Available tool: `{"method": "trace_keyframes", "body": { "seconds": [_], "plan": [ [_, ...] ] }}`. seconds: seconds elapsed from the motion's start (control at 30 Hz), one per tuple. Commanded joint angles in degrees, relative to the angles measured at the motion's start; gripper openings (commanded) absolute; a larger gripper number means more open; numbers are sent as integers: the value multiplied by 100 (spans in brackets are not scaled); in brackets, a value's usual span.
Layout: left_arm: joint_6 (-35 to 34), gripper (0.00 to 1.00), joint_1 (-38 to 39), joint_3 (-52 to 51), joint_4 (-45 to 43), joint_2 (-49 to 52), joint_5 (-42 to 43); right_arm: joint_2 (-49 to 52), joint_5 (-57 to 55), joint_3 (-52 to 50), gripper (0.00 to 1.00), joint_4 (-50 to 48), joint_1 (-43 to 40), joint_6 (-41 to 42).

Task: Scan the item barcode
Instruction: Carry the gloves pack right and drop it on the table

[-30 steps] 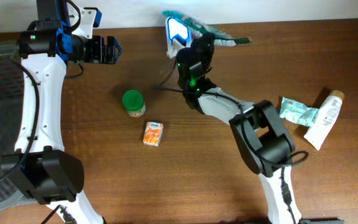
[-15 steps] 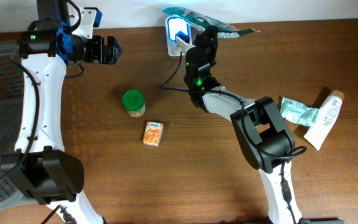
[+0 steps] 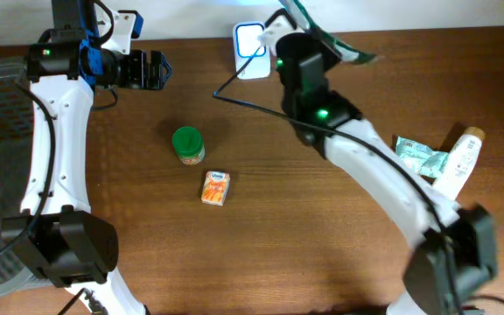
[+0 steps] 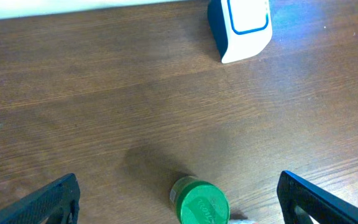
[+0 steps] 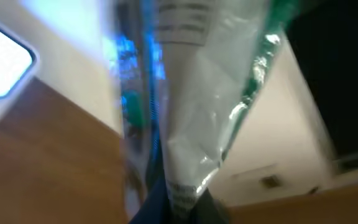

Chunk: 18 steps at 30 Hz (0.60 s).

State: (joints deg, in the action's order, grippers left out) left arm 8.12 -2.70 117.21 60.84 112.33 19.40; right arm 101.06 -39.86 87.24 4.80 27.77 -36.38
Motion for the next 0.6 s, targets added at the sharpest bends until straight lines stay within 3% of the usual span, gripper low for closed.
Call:
{"method": "trace_keyframes", "body": {
  "seconds": [0.0, 0.13, 0.23, 0.33, 0.57],
  "plan": [
    [33, 99, -9, -4, -7, 31, 7, -935, 2052, 20, 4, 1561, -317, 3370],
    [33, 99, -9, -4, -7, 31, 7, -1690, 3936, 20, 4, 3602, -1292, 5237],
    [33, 99, -9, -4, -7, 31, 7, -1799, 4843, 20, 4, 4826, -2400, 5386],
    [33, 99, -9, -4, -7, 31, 7, -1609, 4911, -20, 4, 5654, -3563, 5372],
    [33, 99, -9, -4, -7, 31, 7, -590, 4865, -562, 4, 5451, -5556, 5036]
  ]
}}
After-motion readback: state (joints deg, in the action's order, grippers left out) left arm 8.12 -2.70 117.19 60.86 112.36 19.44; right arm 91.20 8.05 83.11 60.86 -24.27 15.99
